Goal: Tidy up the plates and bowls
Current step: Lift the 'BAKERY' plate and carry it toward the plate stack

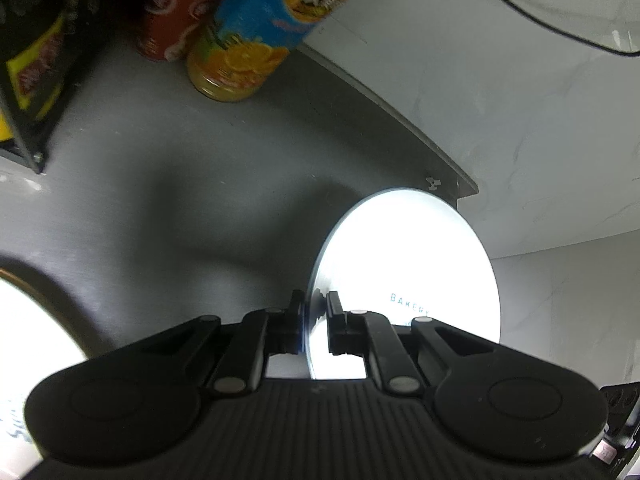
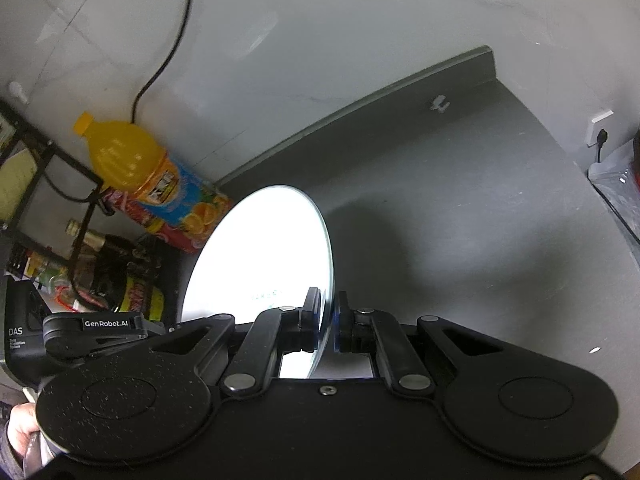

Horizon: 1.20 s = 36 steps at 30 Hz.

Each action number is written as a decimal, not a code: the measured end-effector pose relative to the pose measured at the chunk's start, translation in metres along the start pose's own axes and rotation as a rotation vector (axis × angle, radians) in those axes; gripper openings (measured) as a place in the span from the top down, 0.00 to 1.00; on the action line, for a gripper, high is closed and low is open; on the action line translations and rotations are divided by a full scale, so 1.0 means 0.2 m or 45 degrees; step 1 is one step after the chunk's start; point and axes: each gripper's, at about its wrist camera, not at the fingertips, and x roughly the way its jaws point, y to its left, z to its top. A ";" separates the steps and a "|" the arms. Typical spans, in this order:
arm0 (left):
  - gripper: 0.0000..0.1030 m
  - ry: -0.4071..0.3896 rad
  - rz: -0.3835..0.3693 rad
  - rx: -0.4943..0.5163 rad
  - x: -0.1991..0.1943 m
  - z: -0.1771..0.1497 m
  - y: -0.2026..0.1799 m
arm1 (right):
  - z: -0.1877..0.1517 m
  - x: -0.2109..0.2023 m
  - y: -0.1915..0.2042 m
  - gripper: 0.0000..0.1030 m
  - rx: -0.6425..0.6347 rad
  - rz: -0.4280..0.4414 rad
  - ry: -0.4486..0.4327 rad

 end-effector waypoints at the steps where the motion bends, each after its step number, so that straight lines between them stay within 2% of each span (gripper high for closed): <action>1: 0.92 -0.006 0.002 0.001 -0.03 0.00 0.01 | -0.01 0.00 0.02 0.94 0.001 0.004 0.000; 19: 0.92 -0.013 0.006 -0.006 -0.35 -0.06 0.36 | -0.33 -0.01 0.36 0.94 0.037 0.026 0.010; 36: 0.92 0.063 0.025 0.039 -0.49 -0.15 0.68 | -0.72 0.04 0.53 0.93 0.101 -0.007 0.005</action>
